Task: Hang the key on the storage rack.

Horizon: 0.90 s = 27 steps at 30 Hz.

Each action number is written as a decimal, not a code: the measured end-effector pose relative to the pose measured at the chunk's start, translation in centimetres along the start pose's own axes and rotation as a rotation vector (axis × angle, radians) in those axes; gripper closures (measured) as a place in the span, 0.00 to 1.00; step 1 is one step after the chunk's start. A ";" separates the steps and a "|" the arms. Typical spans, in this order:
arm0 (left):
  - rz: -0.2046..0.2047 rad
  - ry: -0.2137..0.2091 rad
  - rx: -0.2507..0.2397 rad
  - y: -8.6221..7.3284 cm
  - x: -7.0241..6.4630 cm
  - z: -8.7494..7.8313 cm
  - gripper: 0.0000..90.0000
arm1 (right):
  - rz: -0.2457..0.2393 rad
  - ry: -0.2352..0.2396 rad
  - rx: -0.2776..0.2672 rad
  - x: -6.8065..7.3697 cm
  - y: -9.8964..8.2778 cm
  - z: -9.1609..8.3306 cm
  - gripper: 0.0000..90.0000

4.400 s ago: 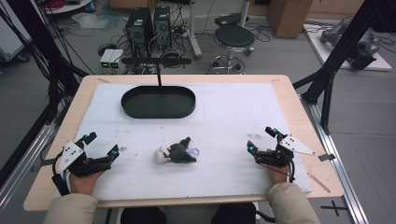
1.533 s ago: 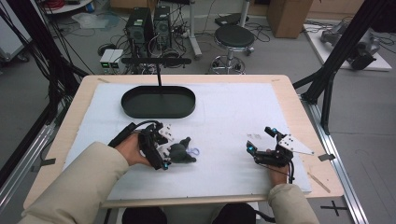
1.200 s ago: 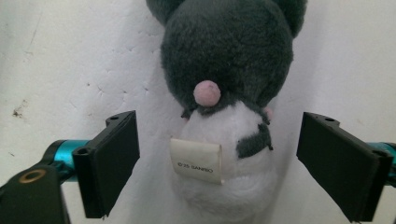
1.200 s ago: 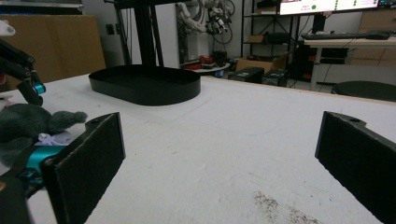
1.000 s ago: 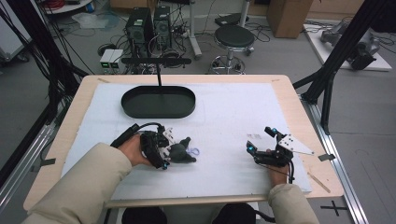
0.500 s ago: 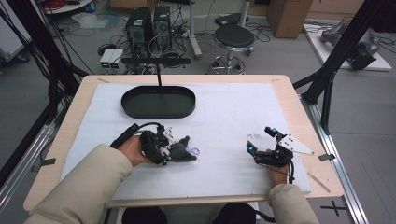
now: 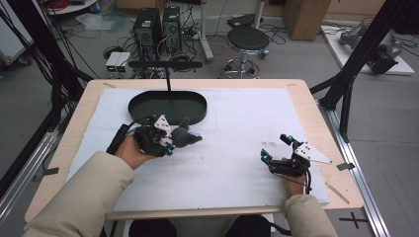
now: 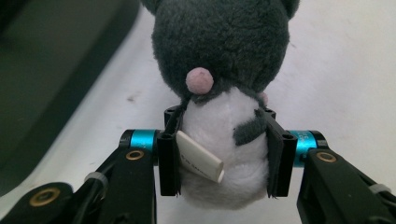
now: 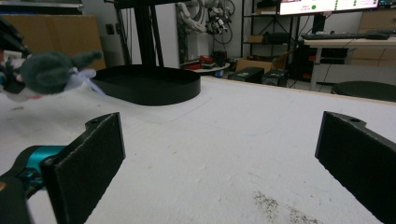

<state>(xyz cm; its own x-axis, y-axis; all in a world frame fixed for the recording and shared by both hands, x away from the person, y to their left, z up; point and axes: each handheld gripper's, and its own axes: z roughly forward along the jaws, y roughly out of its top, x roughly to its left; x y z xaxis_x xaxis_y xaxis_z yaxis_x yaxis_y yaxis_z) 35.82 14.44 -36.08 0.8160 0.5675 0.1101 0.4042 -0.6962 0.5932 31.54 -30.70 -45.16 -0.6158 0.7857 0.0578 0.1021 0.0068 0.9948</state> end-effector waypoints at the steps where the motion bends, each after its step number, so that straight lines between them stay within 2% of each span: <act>1: 0.000 0.000 0.000 0.0 0.0 0.0 0.64 | 0.000 0.000 0.000 0.0 0.0 0.0 0.01; 3: -0.048 0.041 -0.035 -0.2 0.8 -0.9 0.64 | 0.000 0.000 0.000 0.0 0.0 0.0 0.01; 4: -0.048 0.041 -0.035 -0.2 0.8 -0.9 0.64 | 0.001 -0.001 -0.001 0.0 0.0 0.0 0.01; 6: -0.102 0.076 -0.077 -0.5 1.4 -1.5 0.64 | 0.000 0.000 0.000 0.0 0.0 0.0 0.01; 9: -0.159 0.101 -0.118 -0.8 2.3 -2.4 0.64 | 0.001 -0.001 0.000 0.0 0.0 0.0 0.01; 10: -0.192 0.121 -0.136 -1.1 2.8 -2.9 0.64 | 0.003 -0.002 0.001 0.0 0.0 0.0 0.01; 11: -0.192 0.121 -0.136 -1.1 2.8 -2.9 0.64 | 0.003 -0.002 0.001 0.0 0.0 0.0 0.01; 13: -0.232 0.168 -0.165 -1.4 3.4 -3.5 0.64 | 0.002 -0.001 0.001 0.0 0.0 0.0 0.01; 14: -0.232 0.168 -0.165 -1.4 3.4 -3.5 0.64 | 0.002 -0.001 0.001 0.0 0.0 0.0 0.01; 16: -0.272 0.215 -0.207 -1.8 3.9 -4.2 0.64 | 0.003 -0.001 0.001 0.0 0.0 0.0 0.01; 19: -0.291 0.235 -0.228 -2.0 4.2 -4.5 0.64 | 0.003 -0.001 0.001 0.0 0.0 0.0 0.01; 20: -0.312 0.256 -0.256 -2.2 4.6 -4.9 0.64 | 0.003 -0.002 0.001 0.0 0.0 0.0 0.01; 21: -0.312 0.256 -0.256 -2.2 4.6 -4.9 0.64 | 0.003 -0.001 0.001 0.0 0.0 0.0 0.01; 22: -0.337 0.269 -0.287 -2.5 5.1 -5.2 0.64 | 0.003 -0.001 0.001 0.0 0.0 0.0 0.01; 23: -0.337 0.269 -0.287 -2.5 5.1 -5.2 0.64 | 0.002 -0.002 0.001 0.0 0.0 0.0 0.01; 24: -0.361 0.283 -0.315 -2.8 5.6 -5.6 0.64 | 0.004 -0.001 0.001 0.0 0.0 0.0 0.01; 25: -0.375 0.286 -0.322 -2.9 5.9 -5.8 0.64 | 0.002 -0.003 0.001 0.0 0.0 0.0 0.01; 27: -0.377 0.303 -0.318 -2.9 6.2 -6.1 0.64 | 0.004 -0.001 0.001 0.0 0.0 0.0 0.01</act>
<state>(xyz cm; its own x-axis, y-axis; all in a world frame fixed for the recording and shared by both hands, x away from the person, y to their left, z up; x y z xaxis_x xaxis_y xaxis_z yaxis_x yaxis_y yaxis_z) 37.25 22.64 -32.27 0.4658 0.8840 0.0402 0.4619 -0.2816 0.8410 31.53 -30.65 -45.15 -0.6147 0.7863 0.0614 0.1048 0.0043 0.9945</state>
